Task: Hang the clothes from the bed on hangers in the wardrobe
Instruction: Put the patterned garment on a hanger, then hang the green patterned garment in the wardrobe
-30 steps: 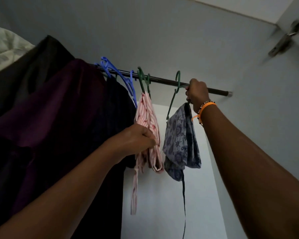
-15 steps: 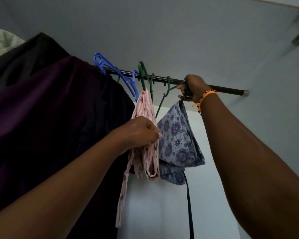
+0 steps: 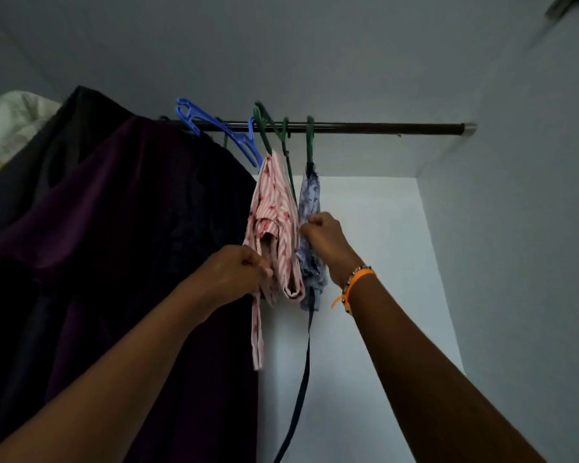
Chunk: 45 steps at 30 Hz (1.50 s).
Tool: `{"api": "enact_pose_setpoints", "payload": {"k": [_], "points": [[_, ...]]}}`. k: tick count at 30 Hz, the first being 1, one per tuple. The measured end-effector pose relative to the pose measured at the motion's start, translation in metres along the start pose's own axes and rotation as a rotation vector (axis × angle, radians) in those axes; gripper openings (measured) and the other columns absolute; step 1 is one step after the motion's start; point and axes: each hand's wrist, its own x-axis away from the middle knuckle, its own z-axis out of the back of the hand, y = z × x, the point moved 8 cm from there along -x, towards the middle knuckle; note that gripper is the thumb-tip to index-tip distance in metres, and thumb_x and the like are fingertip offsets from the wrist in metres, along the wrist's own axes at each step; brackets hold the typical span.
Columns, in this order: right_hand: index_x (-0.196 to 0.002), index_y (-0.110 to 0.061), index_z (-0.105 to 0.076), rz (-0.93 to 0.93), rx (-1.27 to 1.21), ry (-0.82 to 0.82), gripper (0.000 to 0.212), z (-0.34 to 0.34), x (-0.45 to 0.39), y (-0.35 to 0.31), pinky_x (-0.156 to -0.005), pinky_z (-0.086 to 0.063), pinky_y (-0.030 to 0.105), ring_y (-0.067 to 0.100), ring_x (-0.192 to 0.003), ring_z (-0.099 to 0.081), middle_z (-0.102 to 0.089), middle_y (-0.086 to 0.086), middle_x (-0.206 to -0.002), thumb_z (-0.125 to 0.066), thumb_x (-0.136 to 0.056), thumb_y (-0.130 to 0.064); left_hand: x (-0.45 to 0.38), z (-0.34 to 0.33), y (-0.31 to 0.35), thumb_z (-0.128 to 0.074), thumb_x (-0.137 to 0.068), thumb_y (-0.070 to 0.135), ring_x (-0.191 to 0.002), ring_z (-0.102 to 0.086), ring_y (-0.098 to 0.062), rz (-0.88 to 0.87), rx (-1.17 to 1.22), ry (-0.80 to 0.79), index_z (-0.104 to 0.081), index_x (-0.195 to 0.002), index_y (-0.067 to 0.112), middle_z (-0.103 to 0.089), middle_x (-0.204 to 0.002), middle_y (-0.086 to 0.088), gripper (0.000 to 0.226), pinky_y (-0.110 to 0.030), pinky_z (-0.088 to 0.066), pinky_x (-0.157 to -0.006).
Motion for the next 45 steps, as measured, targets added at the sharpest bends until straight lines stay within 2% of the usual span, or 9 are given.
{"api": "enact_pose_setpoints", "payload": {"k": [1,3,5,8,12,20,24,37,45], "points": [[-0.076,-0.009,-0.057,0.002,0.008,0.019,0.007,-0.003,0.013,0.001,-0.064,-0.035,0.033,0.021,-0.065,-0.042,-0.046,0.013,-0.086,-0.055,-0.082,-0.009,0.008,0.003,-0.002,-0.058,-0.092,0.015,-0.071,-0.058,-0.008,0.021,0.016,-0.002,-0.065,-0.095,0.01,-0.066,-0.086,-0.005,0.009,-0.009,-0.041,-0.051],[-0.067,-0.022,-0.05,-0.019,-0.019,0.025,0.014,-0.012,0.045,0.001,-0.07,-0.04,0.037,0.024,-0.073,-0.049,-0.052,0.015,-0.093,-0.056,-0.077,-0.016,0.027,0.007,-0.01,-0.057,-0.093,0.017,-0.076,-0.058,-0.008,0.073,0.072,-0.008,-0.065,-0.096,0.014,-0.067,-0.092,-0.002,0.009,-0.013,-0.043,-0.057],[-0.069,-0.024,-0.054,-0.055,-0.091,0.018,0.015,-0.022,0.082,-0.005,-0.073,-0.045,0.036,0.024,-0.081,-0.054,-0.058,0.013,-0.091,-0.054,-0.079,-0.013,0.05,0.014,-0.019,-0.056,-0.094,0.018,-0.082,-0.059,-0.009,0.138,0.153,0.007,-0.065,-0.096,0.019,-0.066,-0.095,0.001,0.009,-0.018,-0.045,-0.065],[-0.073,-0.02,-0.056,-0.165,-0.241,-0.084,0.02,-0.046,0.141,-0.015,-0.065,-0.041,0.026,0.011,-0.068,-0.048,-0.053,-0.002,-0.072,-0.051,-0.089,-0.008,0.091,0.031,-0.032,-0.055,-0.094,0.019,-0.087,-0.06,-0.009,0.214,0.28,0.085,-0.064,-0.095,0.023,-0.065,-0.097,0.003,0.009,-0.019,-0.046,-0.066],[-0.082,-0.02,-0.06,-0.309,-0.412,-0.194,0.019,-0.086,0.217,-0.041,-0.078,-0.045,0.026,0.009,-0.074,-0.049,-0.054,-0.006,-0.079,-0.048,-0.094,-0.012,0.158,0.067,-0.051,-0.054,-0.095,0.02,-0.093,-0.059,-0.009,0.292,0.417,0.192,-0.064,-0.104,0.02,-0.062,-0.102,0.004,0.014,-0.019,-0.047,-0.07],[-0.084,-0.017,-0.059,-0.489,-0.672,-0.467,0.017,-0.198,0.374,-0.145,-0.07,-0.041,0.019,0.007,-0.071,-0.047,-0.053,-0.005,-0.079,-0.047,-0.093,-0.009,0.332,0.177,-0.105,-0.051,-0.094,0.008,-0.074,-0.056,-0.011,0.54,0.521,0.366,-0.065,-0.09,0.017,-0.061,-0.081,0.001,0.018,-0.023,-0.05,-0.072],[-0.088,-0.015,-0.059,-0.577,-0.769,-0.648,0.011,-0.266,0.46,-0.2,-0.068,-0.041,0.019,0.007,-0.069,-0.048,-0.053,-0.005,-0.078,-0.05,-0.092,-0.011,0.438,0.251,-0.122,-0.048,-0.095,0.007,-0.08,-0.058,-0.014,0.667,0.471,0.483,-0.064,-0.091,0.015,-0.06,-0.084,-0.001,0.018,-0.024,-0.05,-0.076],[-0.085,-0.018,-0.065,-0.798,-1.087,-1.436,0.024,-0.405,0.803,-0.422,-0.072,-0.043,0.023,0.01,-0.076,-0.056,-0.064,-0.006,-0.081,-0.044,-0.094,-0.011,0.808,0.447,-0.098,-0.049,-0.095,0.01,-0.098,-0.063,-0.019,1.006,0.21,1.126,-0.065,-0.098,0.011,-0.066,-0.097,-0.006,0.017,-0.028,-0.051,-0.083],[-0.075,-0.017,-0.061,-0.903,-1.114,-1.833,0.028,-0.431,0.975,-0.56,-0.06,-0.042,0.018,0.007,-0.064,-0.054,-0.062,-0.002,-0.071,-0.044,-0.093,-0.003,0.996,0.521,-0.034,-0.047,-0.096,0.011,-0.064,-0.063,-0.005,1.082,0.14,1.587,-0.063,-0.088,0.015,-0.065,-0.071,0.002,0.019,-0.019,-0.051,-0.063]]}}
